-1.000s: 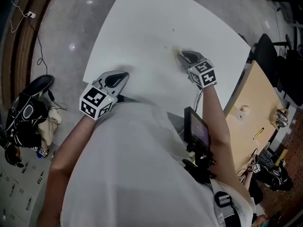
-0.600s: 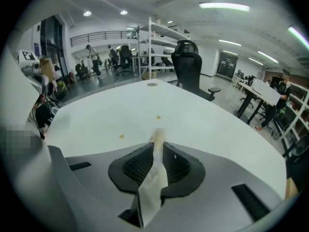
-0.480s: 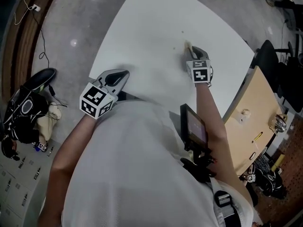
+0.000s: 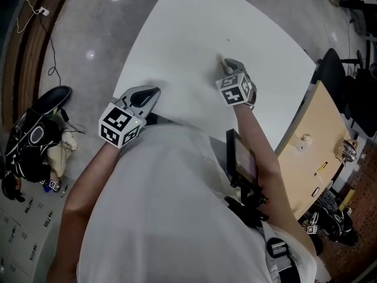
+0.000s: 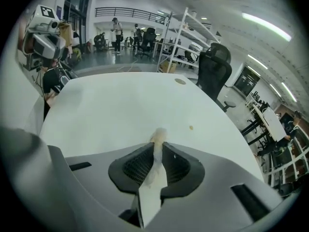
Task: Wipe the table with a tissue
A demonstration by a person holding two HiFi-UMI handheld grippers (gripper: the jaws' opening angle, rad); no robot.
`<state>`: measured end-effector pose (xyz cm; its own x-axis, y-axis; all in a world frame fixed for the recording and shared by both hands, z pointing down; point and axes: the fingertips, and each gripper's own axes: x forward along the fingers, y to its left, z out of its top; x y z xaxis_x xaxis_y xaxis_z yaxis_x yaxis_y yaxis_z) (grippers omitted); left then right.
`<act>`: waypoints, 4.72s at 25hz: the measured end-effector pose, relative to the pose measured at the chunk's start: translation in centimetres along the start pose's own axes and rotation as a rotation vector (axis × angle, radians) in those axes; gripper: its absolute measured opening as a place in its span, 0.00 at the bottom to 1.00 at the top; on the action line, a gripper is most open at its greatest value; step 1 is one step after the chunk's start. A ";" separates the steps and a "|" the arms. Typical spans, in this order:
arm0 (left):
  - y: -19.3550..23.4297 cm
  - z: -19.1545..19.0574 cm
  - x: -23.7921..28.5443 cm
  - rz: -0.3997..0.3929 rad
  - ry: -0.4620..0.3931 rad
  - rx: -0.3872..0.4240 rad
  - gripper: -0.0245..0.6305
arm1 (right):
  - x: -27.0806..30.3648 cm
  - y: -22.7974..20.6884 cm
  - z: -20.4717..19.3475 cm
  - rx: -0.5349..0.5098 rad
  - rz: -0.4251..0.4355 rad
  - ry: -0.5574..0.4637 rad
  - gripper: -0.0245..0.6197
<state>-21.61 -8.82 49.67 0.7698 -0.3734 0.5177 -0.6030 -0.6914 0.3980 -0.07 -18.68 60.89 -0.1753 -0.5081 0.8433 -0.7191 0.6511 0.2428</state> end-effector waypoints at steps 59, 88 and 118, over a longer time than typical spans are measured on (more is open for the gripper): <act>1.0 0.0 0.8 -0.001 0.021 -0.019 0.05 | 4.3 -9.1 3.0 -0.102 -0.076 -0.027 0.13; -5.2 0.0 5.3 -0.052 0.045 0.068 0.05 | -5.1 8.8 0.7 -0.071 0.577 -0.373 0.13; -10.1 -0.6 7.5 -0.227 0.041 0.179 0.05 | -19.5 5.0 -8.7 0.641 0.109 -0.635 0.13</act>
<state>-9.85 -4.24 49.97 0.8697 -0.1740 0.4618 -0.3668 -0.8539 0.3691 5.56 -0.65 49.85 -0.4650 -0.8009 0.3772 -0.8800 0.3716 -0.2957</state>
